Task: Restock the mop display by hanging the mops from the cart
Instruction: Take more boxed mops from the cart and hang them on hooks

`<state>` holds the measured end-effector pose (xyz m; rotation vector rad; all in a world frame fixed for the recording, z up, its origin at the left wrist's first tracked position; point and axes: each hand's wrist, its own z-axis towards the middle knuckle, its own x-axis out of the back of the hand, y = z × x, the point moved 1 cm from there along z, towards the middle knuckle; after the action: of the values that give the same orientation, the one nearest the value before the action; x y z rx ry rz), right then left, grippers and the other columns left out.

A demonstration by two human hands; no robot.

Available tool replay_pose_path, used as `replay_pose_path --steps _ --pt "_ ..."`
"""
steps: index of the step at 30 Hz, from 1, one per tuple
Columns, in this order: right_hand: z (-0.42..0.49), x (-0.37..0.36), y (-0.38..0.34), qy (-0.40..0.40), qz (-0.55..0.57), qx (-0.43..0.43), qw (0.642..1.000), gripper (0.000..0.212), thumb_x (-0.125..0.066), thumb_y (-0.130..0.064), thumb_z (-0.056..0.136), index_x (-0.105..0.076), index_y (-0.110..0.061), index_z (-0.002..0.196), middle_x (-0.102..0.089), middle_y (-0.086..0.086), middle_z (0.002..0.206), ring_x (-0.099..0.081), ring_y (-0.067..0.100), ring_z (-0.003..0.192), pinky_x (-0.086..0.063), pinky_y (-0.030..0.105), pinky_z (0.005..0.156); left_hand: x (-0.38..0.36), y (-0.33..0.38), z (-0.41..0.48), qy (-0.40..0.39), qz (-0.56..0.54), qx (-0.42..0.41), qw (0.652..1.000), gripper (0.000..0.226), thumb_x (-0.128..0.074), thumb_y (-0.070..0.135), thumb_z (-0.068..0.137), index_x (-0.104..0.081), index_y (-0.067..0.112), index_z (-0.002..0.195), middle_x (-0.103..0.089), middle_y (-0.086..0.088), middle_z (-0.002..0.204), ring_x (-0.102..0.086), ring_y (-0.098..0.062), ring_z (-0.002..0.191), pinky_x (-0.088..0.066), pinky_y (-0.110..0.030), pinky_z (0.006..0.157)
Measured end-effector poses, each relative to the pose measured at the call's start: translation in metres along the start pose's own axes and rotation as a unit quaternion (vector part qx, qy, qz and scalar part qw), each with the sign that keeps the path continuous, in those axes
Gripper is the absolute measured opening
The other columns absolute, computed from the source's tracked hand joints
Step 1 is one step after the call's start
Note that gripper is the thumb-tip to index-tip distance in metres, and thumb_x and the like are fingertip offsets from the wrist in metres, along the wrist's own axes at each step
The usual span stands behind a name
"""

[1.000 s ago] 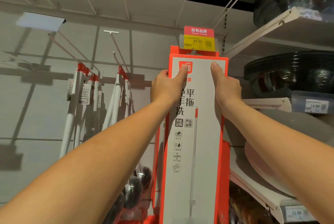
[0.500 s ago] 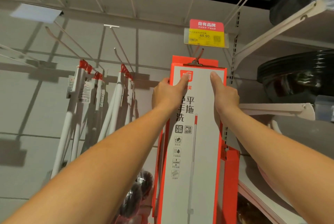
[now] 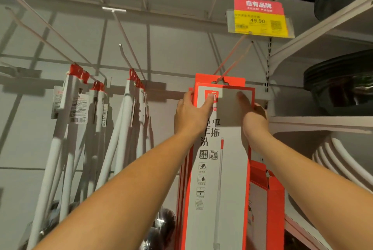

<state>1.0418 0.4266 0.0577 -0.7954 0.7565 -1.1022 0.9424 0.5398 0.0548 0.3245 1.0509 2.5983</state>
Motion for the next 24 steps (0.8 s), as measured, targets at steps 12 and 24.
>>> replay_pose_path --steps 12,24 --pt "0.024 -0.021 0.016 0.012 -0.105 -0.008 0.994 0.06 -0.046 -0.066 0.087 -0.059 -0.011 0.109 -0.055 0.005 0.099 -0.053 0.023 0.09 -0.036 0.03 0.078 -0.009 -0.025 0.017 0.011 0.015 -0.004 1.0 0.044 -0.05 0.059 0.089 -0.055 0.029 0.122 -0.05 0.006 0.106 -0.053 -0.014 0.091 -0.038 -0.029 0.078" --pt "0.021 -0.018 0.021 0.026 -0.153 -0.004 0.988 0.053 -0.042 -0.063 0.091 -0.05 -0.011 0.095 -0.053 0.009 0.097 -0.05 0.026 0.087 -0.033 0.031 0.075 -0.011 -0.031 0.01 0.053 0.108 -0.051 0.991 0.044 -0.044 0.064 0.088 -0.056 0.035 0.119 -0.059 0.007 0.109 -0.055 -0.015 0.101 -0.041 -0.038 0.09"
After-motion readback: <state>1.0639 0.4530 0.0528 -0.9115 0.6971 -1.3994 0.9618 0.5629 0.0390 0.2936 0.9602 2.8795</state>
